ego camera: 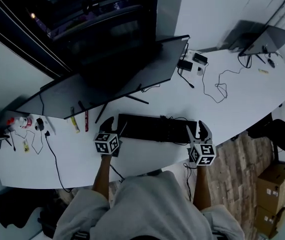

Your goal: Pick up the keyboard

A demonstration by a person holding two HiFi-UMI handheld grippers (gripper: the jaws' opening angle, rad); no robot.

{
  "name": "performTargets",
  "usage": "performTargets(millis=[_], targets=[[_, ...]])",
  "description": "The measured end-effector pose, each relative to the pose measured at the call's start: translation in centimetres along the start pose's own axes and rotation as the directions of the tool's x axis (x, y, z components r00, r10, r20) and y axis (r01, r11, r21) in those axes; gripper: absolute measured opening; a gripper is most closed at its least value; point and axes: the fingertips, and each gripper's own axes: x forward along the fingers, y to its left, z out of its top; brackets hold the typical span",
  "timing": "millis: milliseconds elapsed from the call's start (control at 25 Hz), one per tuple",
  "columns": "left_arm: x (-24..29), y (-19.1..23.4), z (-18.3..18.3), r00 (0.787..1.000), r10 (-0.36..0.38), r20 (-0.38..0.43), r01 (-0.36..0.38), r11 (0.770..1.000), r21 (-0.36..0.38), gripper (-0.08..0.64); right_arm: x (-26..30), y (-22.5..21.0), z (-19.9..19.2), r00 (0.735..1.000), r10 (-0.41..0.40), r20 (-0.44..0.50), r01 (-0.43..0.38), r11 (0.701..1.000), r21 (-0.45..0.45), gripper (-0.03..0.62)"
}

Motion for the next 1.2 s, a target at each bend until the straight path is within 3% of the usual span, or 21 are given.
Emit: performTargets(millis=[400,1200], targets=[[3.0,1.8,-3.0,0.995,-0.008,-0.097,0.002,0.998,-0.057,0.301,-0.4,-0.5,-1.8,0.999,-0.032,-0.043,0.032,0.999,0.009,0.261],[6.0,1.9,-5.8,0.979,-0.04,-0.199,0.033,0.999,-0.043,0.314,-1.3,-1.9,-3.8,0.995,-0.07,-0.073,0.072,0.997,0.032,0.261]])
